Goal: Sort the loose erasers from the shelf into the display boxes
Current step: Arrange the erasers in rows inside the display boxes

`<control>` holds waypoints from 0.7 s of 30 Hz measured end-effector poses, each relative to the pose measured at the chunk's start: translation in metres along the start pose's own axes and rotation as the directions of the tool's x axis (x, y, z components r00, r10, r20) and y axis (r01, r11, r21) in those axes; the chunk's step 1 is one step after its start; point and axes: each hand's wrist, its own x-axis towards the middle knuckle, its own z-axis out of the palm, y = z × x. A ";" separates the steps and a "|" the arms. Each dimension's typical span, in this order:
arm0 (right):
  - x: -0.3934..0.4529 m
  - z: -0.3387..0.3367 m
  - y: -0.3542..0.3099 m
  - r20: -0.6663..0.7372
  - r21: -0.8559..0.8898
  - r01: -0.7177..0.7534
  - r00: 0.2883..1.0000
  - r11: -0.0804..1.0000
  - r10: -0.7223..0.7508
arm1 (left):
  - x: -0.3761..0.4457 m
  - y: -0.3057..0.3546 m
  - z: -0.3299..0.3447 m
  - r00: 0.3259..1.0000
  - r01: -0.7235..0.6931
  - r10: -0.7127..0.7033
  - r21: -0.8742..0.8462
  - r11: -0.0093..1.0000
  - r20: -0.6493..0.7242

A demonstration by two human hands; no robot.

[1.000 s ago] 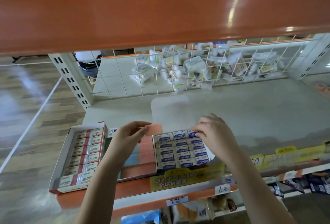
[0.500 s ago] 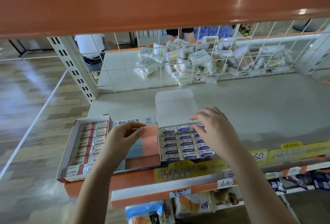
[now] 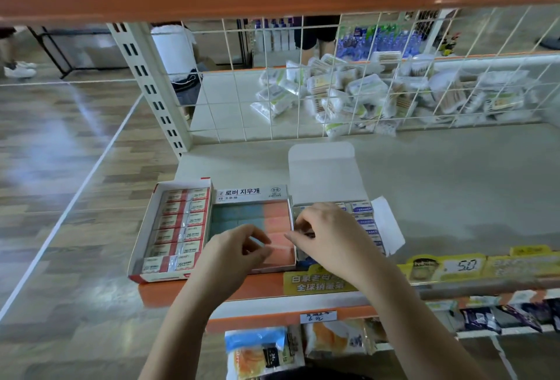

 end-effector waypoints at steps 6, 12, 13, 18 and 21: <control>-0.001 0.000 0.001 -0.004 0.012 -0.001 1.000 1.000 0.001 | -0.001 0.004 0.007 0.999 -0.028 0.032 0.125 0.992 -0.036; -0.002 0.003 0.000 -0.017 0.001 -0.013 1.000 1.000 0.013 | -0.005 0.004 0.014 0.984 -0.054 0.098 0.279 0.959 -0.147; -0.002 0.004 -0.001 -0.018 -0.001 -0.019 1.000 1.000 0.019 | -0.006 0.004 0.014 0.981 -0.069 0.120 0.309 0.949 -0.151; -0.004 0.007 -0.002 -0.018 -0.003 -0.065 0.998 0.998 0.065 | -0.004 0.004 0.019 0.977 -0.139 0.192 0.401 0.906 -0.096; -0.006 0.007 -0.005 -0.037 0.000 -0.083 0.996 0.997 0.083 | 0.003 0.005 0.014 0.979 -0.177 0.202 0.391 0.903 -0.022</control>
